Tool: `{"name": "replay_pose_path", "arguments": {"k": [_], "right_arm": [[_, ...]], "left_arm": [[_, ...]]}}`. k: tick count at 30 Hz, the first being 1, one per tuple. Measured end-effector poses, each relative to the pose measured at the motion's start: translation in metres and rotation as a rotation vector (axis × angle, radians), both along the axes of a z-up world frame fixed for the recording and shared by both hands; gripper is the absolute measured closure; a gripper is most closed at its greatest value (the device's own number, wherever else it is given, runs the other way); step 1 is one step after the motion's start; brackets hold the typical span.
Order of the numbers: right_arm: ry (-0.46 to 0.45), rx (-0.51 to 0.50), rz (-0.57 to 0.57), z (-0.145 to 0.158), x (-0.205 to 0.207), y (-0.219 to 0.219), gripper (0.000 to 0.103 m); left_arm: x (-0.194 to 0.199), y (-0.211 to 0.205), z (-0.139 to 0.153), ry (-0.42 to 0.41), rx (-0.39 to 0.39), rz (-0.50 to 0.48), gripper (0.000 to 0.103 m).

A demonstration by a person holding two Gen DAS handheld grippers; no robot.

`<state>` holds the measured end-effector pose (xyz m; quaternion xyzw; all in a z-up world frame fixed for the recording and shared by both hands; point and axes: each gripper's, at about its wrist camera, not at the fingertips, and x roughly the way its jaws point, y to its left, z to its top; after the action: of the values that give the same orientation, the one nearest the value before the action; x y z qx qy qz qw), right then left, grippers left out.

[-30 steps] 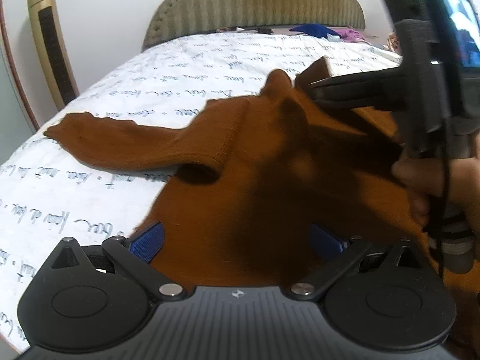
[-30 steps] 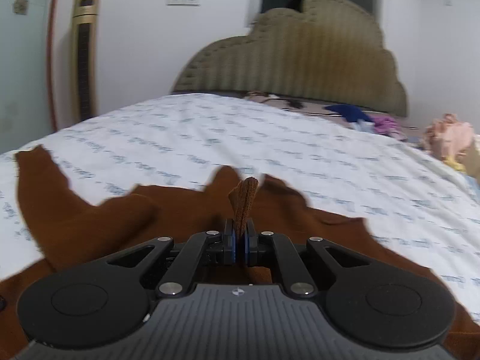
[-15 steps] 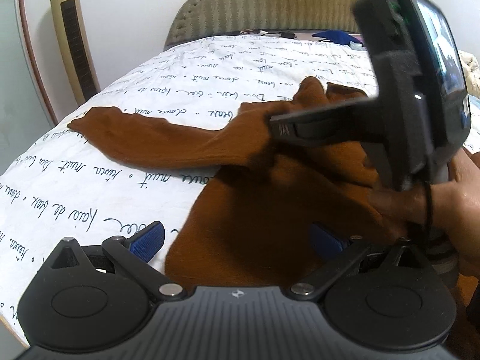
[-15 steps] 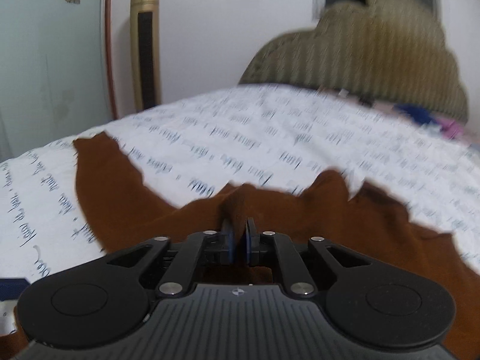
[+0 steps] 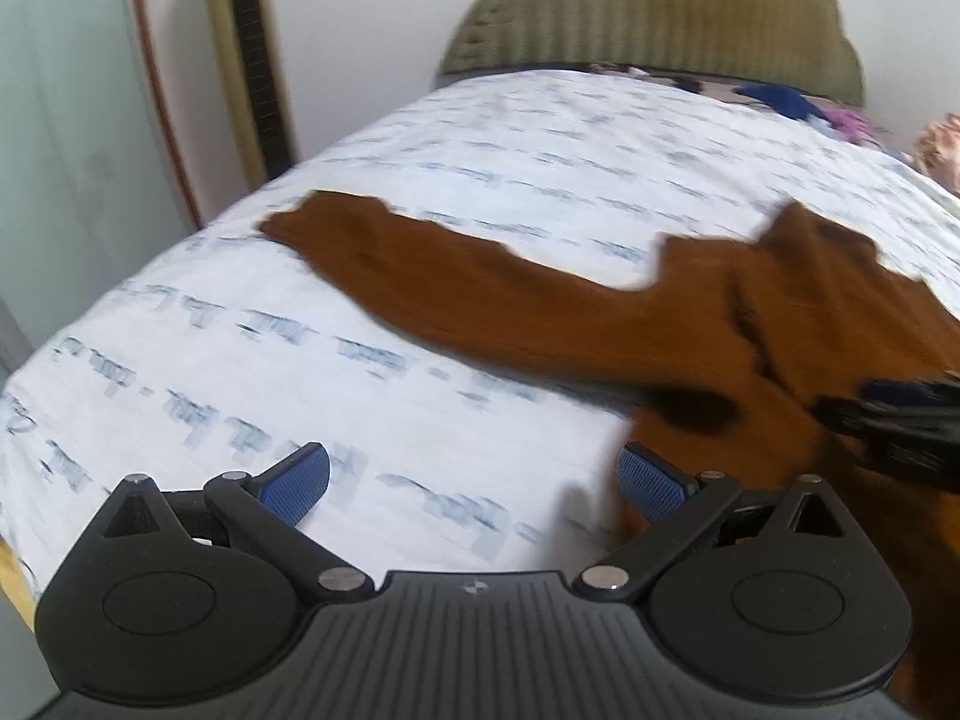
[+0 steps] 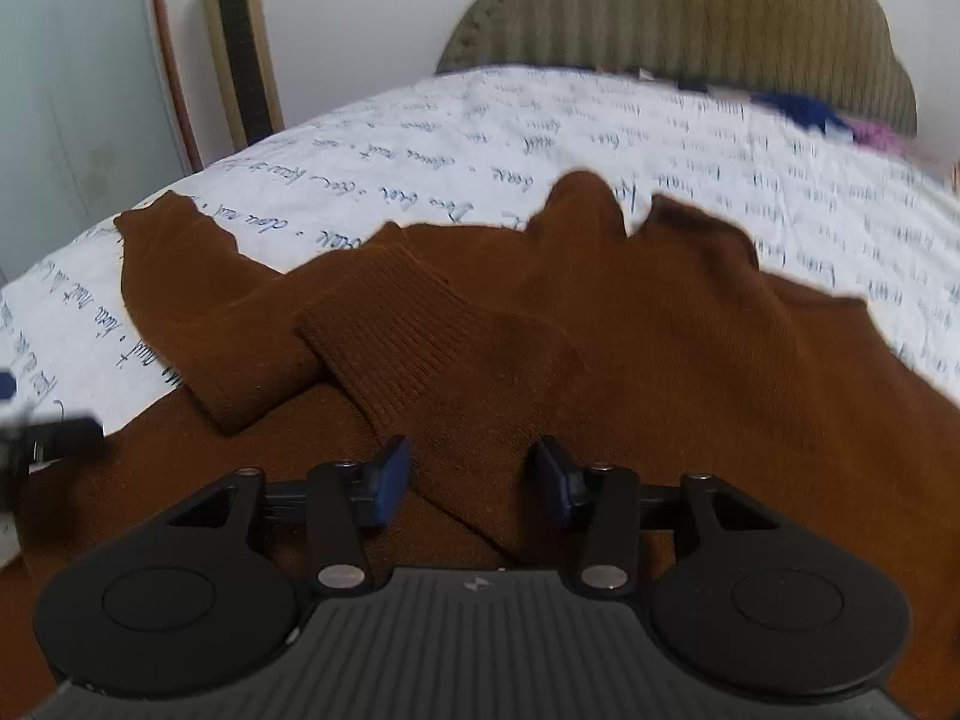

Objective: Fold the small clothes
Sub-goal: 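Open the right tool to lay the sleeve on the body, then grasp the other sleeve cuff with the left tool and fold it across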

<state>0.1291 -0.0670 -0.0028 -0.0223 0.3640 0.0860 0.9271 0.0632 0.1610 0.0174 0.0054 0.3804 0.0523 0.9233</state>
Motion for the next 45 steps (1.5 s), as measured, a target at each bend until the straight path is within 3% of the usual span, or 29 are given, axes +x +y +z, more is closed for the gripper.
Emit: {"name": "replay_pose_path", "arguments": {"k": [4, 7, 11, 14, 19, 21, 23, 25, 27, 30, 39, 43, 45], "right_arm": [[-0.111, 0.032, -0.008, 0.024, -0.023, 0.001, 0.048], [-0.168, 0.059, -0.004, 0.035, -0.044, -0.003, 0.039], [-0.191, 0.106, -0.016, 0.039, -0.065, -0.016, 0.036], [-0.201, 0.130, -0.038, 0.040, -0.074, -0.023, 0.035], [-0.237, 0.135, -0.073, 0.040, -0.086, -0.031, 0.030], [-0.248, 0.132, -0.089, 0.040, -0.089, -0.034, 0.030], [-0.255, 0.133, -0.100, 0.040, -0.094, -0.038, 0.028], [-0.256, 0.135, -0.110, 0.040, -0.099, -0.043, 0.027], [-0.259, 0.137, -0.121, 0.040, -0.105, -0.049, 0.027], [-0.268, 0.134, -0.142, 0.040, -0.113, -0.059, 0.024], [-0.262, 0.130, -0.240, 0.031, -0.135, -0.094, 0.021], [-0.196, 0.111, -0.314, 0.019, -0.128, -0.109, 0.014], [-0.144, 0.079, -0.327, 0.011, -0.122, -0.112, 0.015]], "left_arm": [[0.035, 0.054, 0.011, -0.017, -0.076, 0.120, 0.000], [0.070, 0.098, 0.012, 0.012, -0.204, 0.179, 0.000], [0.110, 0.140, -0.001, 0.056, -0.430, 0.195, 0.001], [0.128, 0.152, -0.015, 0.061, -0.514, 0.234, 0.001], [0.149, 0.154, -0.025, -0.017, -0.636, 0.242, 0.001], [0.155, 0.157, -0.029, -0.054, -0.727, 0.272, 0.002], [0.162, 0.161, -0.031, -0.073, -0.773, 0.289, 0.022], [0.172, 0.159, -0.033, -0.026, -0.729, 0.311, 0.079], [0.176, 0.157, -0.033, 0.002, -0.689, 0.323, 0.094], [0.166, 0.159, -0.023, -0.035, -0.645, 0.358, 0.096], [0.153, 0.169, 0.037, -0.173, -0.203, 0.604, 0.097], [0.151, 0.114, 0.058, -0.242, -0.010, 0.505, 0.097], [0.147, 0.075, 0.067, -0.266, 0.007, 0.380, 0.097]]}}
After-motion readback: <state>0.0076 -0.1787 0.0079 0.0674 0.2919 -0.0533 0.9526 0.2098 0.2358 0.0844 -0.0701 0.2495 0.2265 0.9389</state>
